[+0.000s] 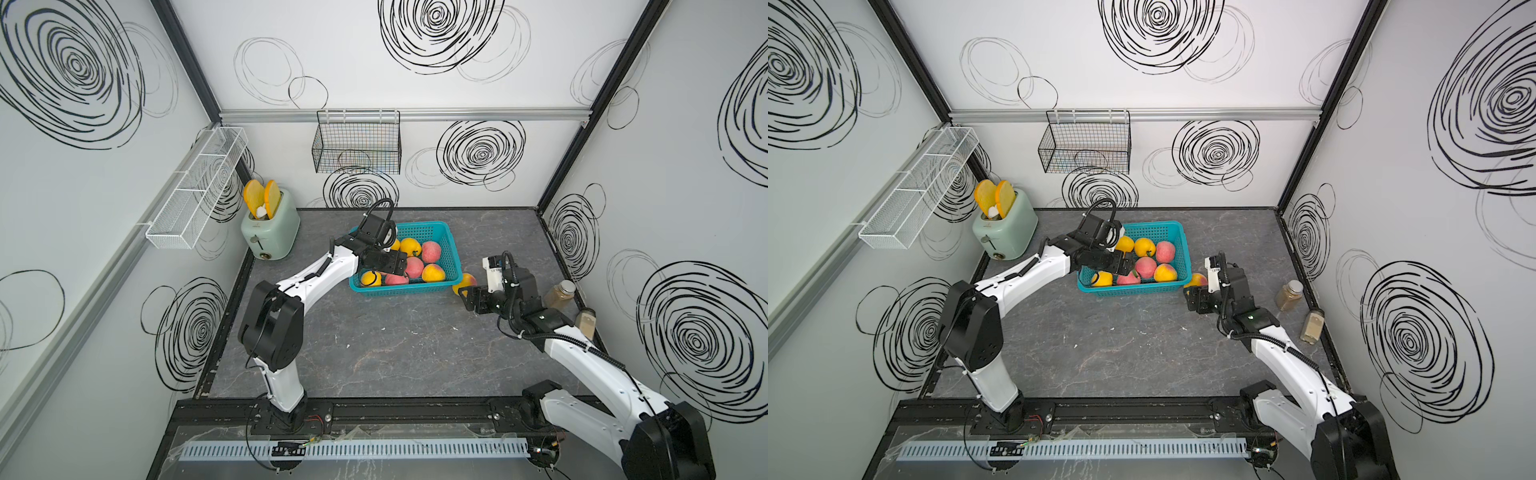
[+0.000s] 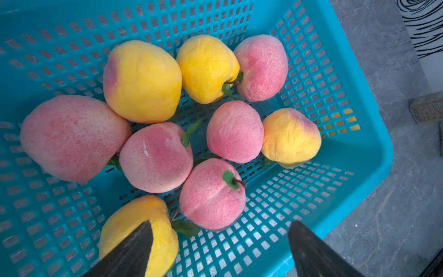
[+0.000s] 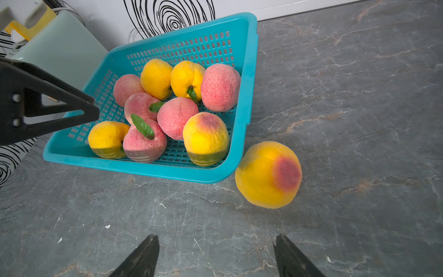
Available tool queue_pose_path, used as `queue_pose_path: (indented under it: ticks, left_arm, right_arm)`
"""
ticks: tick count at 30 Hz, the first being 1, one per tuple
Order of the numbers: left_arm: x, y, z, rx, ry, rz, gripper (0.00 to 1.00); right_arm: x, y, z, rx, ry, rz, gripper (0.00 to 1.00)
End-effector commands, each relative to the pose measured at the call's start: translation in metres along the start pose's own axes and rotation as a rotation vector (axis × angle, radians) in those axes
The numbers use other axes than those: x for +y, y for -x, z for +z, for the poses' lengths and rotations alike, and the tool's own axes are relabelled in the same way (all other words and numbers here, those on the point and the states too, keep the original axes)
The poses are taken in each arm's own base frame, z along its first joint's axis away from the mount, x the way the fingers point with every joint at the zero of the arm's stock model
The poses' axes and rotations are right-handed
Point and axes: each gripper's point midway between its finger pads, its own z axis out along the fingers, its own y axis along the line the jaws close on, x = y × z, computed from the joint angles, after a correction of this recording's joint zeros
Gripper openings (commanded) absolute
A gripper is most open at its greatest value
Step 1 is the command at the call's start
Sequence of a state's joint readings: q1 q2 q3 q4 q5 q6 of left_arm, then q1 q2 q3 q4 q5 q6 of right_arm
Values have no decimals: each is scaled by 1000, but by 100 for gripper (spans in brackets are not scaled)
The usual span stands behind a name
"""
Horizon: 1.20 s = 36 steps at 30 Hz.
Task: Put the peaches into the basket
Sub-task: Place the peach in the basket, then pick up the peach from the center of the board.
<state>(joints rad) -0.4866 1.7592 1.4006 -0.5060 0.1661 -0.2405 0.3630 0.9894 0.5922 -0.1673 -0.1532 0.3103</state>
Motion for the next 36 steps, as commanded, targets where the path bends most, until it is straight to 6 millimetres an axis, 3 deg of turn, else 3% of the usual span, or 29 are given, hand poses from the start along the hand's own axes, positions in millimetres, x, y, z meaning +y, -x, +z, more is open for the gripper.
queue_pose_path:
  ticks: [1, 12, 19, 29, 36]
  left_arm:
    - [3, 8, -22, -71, -36, -19, 92]
    - [56, -15, -67, -166, -107, -182, 92]
    - [90, -27, -86, -201, -77, -235, 92]
    - [120, -43, -92, -224, -61, -291, 92]
    - [124, -50, -84, -216, -80, -316, 91]
  right_arm:
    - [-7, -2, 0, 8, -35, 22, 79]
    - [-22, -6, 1, 2, -98, 88, 79]
    - [-32, -7, 4, -7, -101, 147, 79]
    - [-48, -10, 11, 4, -101, 199, 79]
    - [-56, -10, 13, 3, -100, 221, 79]
